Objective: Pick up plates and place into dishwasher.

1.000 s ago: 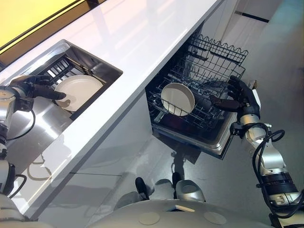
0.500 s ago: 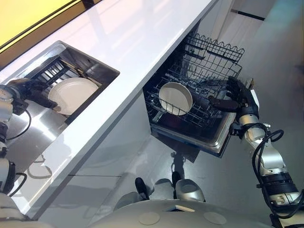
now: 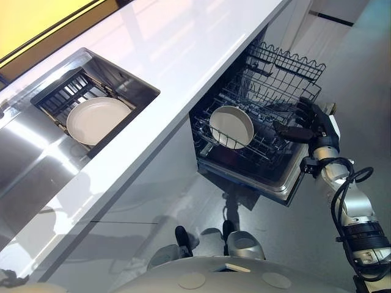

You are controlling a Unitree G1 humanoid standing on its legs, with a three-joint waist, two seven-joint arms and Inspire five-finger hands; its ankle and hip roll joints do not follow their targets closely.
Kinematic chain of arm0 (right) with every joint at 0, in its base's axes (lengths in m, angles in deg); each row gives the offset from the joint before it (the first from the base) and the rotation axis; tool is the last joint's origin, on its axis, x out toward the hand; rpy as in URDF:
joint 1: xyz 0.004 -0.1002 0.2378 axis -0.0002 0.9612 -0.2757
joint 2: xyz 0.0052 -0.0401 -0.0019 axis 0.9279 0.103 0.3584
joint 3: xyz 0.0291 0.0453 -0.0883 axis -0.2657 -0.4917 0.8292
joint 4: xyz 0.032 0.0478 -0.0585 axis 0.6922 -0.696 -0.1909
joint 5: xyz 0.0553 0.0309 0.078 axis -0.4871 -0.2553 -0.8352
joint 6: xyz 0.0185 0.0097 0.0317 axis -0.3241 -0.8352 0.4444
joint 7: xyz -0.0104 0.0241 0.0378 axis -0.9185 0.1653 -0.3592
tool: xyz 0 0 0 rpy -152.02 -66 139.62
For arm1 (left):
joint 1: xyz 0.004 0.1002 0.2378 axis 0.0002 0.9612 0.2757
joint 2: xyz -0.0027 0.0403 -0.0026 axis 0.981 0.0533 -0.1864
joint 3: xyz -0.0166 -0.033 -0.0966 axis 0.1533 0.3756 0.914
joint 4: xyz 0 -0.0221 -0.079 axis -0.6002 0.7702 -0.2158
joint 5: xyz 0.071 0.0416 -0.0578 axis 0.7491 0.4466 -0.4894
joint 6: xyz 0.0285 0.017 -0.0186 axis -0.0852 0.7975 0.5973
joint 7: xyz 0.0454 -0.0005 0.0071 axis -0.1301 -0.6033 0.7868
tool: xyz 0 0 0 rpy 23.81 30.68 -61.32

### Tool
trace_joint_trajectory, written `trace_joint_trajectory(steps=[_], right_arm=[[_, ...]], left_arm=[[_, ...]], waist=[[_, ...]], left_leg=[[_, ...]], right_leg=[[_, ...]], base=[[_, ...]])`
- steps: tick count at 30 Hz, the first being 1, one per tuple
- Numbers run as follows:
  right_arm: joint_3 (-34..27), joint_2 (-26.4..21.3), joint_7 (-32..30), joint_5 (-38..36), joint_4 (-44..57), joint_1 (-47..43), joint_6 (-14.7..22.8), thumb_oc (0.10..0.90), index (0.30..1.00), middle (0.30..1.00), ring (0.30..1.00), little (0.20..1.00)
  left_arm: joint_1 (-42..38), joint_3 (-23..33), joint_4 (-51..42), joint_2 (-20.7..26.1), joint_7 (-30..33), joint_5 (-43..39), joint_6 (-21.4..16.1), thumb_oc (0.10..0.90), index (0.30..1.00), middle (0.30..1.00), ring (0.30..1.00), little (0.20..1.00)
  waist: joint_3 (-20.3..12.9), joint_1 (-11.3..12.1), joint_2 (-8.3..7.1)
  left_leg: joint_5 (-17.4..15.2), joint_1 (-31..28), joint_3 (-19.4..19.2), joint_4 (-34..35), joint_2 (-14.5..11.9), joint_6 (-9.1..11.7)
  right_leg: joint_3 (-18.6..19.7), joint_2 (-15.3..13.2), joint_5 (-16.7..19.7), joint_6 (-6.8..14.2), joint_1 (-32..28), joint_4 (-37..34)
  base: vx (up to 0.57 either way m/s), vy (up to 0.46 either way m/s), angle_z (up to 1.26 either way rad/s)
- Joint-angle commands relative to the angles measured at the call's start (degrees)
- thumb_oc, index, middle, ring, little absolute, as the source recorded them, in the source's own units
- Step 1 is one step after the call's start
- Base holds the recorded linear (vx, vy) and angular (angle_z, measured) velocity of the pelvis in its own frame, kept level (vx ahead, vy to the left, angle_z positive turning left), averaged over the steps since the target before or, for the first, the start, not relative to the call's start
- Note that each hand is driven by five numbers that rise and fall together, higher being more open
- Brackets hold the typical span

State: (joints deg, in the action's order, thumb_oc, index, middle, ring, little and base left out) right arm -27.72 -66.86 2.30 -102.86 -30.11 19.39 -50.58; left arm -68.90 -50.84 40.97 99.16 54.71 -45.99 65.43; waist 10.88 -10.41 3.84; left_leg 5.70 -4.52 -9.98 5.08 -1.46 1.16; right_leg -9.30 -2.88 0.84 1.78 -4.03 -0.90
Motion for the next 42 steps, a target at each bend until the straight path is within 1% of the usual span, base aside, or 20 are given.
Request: trace_joint_trajectory(steps=[1,2,4,6,8,9,12,14,18,21,27,28,29,33,38,42], right_arm=[[-5.85,-5.45,1.02,-1.51,4.68,-2.44,6.98,0.800,0.900,0.900,0.900,0.900],[-5.74,-5.13,1.44,-1.32,5.11,-1.84,6.60,0.800,0.900,0.900,0.900,0.900],[-5.59,-4.75,1.81,-0.98,5.13,-1.59,6.58,0.800,0.900,0.900,0.900,0.900],[-4.95,-4.14,1.99,-0.22,5.35,-1.61,6.43,0.800,0.900,0.900,0.900,0.900],[-4.19,-3.78,1.69,0.25,5.60,-2.13,6.06,0.800,0.900,0.900,0.900,0.900],[-3.19,-3.77,0.86,0.46,6.53,-2.94,5.26,0.800,0.900,0.900,0.900,0.900],[-2.19,-3.63,-0.20,0.94,7.42,-3.73,4.61,0.800,0.900,0.900,0.900,0.900],[-1.20,-3.25,-1.06,1.68,7.68,-4.24,5.02,0.800,0.900,0.900,0.900,0.900],[-0.51,-2.84,-1.82,2.56,7.80,-4.63,5.87,0.800,0.900,0.900,0.900,0.900],[0.45,-2.60,-2.91,3.48,8.11,-5.38,6.76,0.800,0.900,0.900,0.900,0.900],[1.25,-2.43,-4.19,4.22,8.88,-6.40,7.14,0.800,0.900,0.900,0.900,0.900],[1.30,-2.41,-4.41,4.30,9.14,-6.60,7.04,0.800,0.900,0.900,0.900,0.900],[1.41,-2.44,-4.56,4.32,9.18,-6.73,7.00,0.800,0.900,0.900,0.900,0.900],[1.84,-2.23,-4.99,4.66,9.32,-7.20,7.12,0.800,0.900,0.900,0.900,0.900],[2.13,-1.90,-5.34,5.06,9.46,-8.19,6.68,0.800,0.900,0.900,0.900,0.900],[2.34,-1.57,-5.66,5.22,9.79,-8.54,5.99,0.800,0.900,0.900,0.900,0.900]], left_arm=[[-7.69,-2.92,-4.25,5.39,6.70,-5.76,-4.07,0.800,0.900,0.900,0.900,0.900],[-7.44,-2.09,-5.74,4.16,6.50,-9.20,-3.61,0.800,0.900,0.900,0.900,0.900],[-6.52,-1.08,-6.68,3.13,6.23,-10.84,-3.44,0.800,0.900,0.900,0.900,0.900],[-5.06,0.12,-7.86,1.03,5.41,-12.83,-1.97,0.800,0.900,0.900,0.900,0.900],[-3.95,0.67,-8.62,-0.84,4.65,-13.14,-0.42,0.800,0.900,0.900,0.900,0.900],[-2.91,0.77,-9.53,-2.78,4.08,-13.02,1.20,0.800,0.900,0.900,0.900,0.900],[-2.04,0.57,-10.49,-4.57,4.03,-13.52,2.67,0.800,0.900,0.900,0.900,0.900],[-1.74,0.11,-10.57,-6.24,4.17,-14.37,3.76,0.800,0.900,0.900,0.900,0.900],[-1.83,-0.72,-10.28,-7.41,3.25,-13.78,4.59,0.800,0.900,0.900,0.900,0.900],[-2.30,-2.46,-9.23,-9.12,1.37,-12.11,5.70,0.800,0.900,0.900,0.900,0.900],[-3.31,-5.21,-7.27,-11.13,-4.12,-8.89,8.16,0.800,0.900,0.900,0.900,0.900],[-3.39,-5.64,-6.95,-11.50,-5.87,-7.98,8.75,0.800,0.900,0.900,0.900,0.900],[-3.39,-5.94,-6.73,-11.58,-6.31,-7.90,8.79,0.800,0.900,0.900,0.900,0.900],[-2.41,-7.36,-5.42,-12.26,-11.26,-7.53,10.13,0.800,0.900,0.900,0.900,0.900],[-0.63,-7.73,-4.88,-12.28,-16.71,-5.27,9.97,0.800,0.900,0.900,0.900,0.900],[1.05,-7.58,-6.02,-12.39,-19.64,-6.81,10.59,0.800,0.900,0.900,0.900,0.900]], waist=[[-5.19,-0.99,1.85],[-5.09,-1.20,1.75],[-5.02,-1.35,1.75],[-4.71,-1.65,1.73],[-4.29,-1.92,1.68],[-3.55,-2.19,1.57],[-2.74,-2.34,1.46],[-1.95,-2.48,1.32],[-1.03,-2.51,1.03],[0.49,-2.63,0.63],[2.14,-2.66,0.07],[2.32,-2.63,-0.02],[2.42,-2.61,-0.03],[2.98,-2.29,-0.21],[3.45,-1.68,-0.18],[3.50,-1.17,-0.16]], left_leg=[[-7.43,1.25,2.25,-4.39,3.04,0.56],[-7.34,1.18,2.31,-4.17,3.07,0.51],[-7.24,1.15,2.37,-3.93,3.11,0.51],[-7.09,1.17,2.43,-3.59,3.21,0.47],[-6.85,1.29,2.42,-3.27,3.23,0.43],[-6.55,1.52,2.49,-2.96,3.27,0.41],[-6.37,1.87,2.69,-2.79,3.32,0.37],[-6.32,2.21,2.59,-2.78,3.34,0.38],[-6.31,2.64,2.49,-2.91,3.33,0.36],[-6.21,3.31,2.43,-3.03,3.24,0.35],[-6.30,3.84,2.32,-3.59,3.10,0.20],[-6.35,3.81,2.36,-3.63,3.12,0.18],[-6.33,3.81,2.37,-3.65,3.11,0.17],[-6.49,3.85,2.38,-4.03,3.09,0.08],[-6.71,3.69,2.45,-4.44,3.14,-0.07],[-6.89,3.46,2.51,-4.67,3.16,-0.16]], right_leg=[[-0.45,0.88,-6.07,6.55,4.38,9.73],[-0.31,0.95,-6.15,6.54,4.66,9.99],[-0.26,0.99,-6.23,6.57,4.85,10.14],[-0.25,1.03,-6.29,6.60,5.13,10.22],[-0.20,1.07,-6.28,6.65,5.55,10.38],[-0.16,1.11,-6.20,6.69,6.06,10.52],[-0.23,1.10,-6.16,6.67,6.61,10.70],[-0.41,1.03,-5.98,6.71,7.01,10.69],[-0.55,1.01,-5.81,6.80,7.40,10.74],[-0.64,0.97,-5.66,6.86,7.93,10.82],[-0.79,0.86,-5.68,6.89,8.19,11.12],[-0.83,0.84,-5.67,6.91,8.08,11.04],[-0.87,0.85,-5.65,6.90,8.05,11.06],[-1.31,0.76,-5.71,6.96,7.79,11.08],[-1.79,0.61,-5.79,6.94,7.29,11.02],[-2.14,0.51,-5.78,7.01,6.89,10.98]], base=[[0.09,0.018,0.04],[0.07,0.020,0.02],[0.06,0.023,0.02],[0.05,0.030,-0.02],[0.01,0.030,-0.07],[-0.02,0.035,-0.10],[-0.01,0.011,-0.03],[-0.03,0.037,-0.01],[-0.04,0.022,-0.04],[-0.08,0.023,0.00],[-0.04,0.007,0.05],[-0.01,-0.001,0.04],[-0.02,-0.002,0.05],[-0.01,-0.001,0.03],[-0.01,-0.002,0.05],[0.01,-0.005,0.05]])
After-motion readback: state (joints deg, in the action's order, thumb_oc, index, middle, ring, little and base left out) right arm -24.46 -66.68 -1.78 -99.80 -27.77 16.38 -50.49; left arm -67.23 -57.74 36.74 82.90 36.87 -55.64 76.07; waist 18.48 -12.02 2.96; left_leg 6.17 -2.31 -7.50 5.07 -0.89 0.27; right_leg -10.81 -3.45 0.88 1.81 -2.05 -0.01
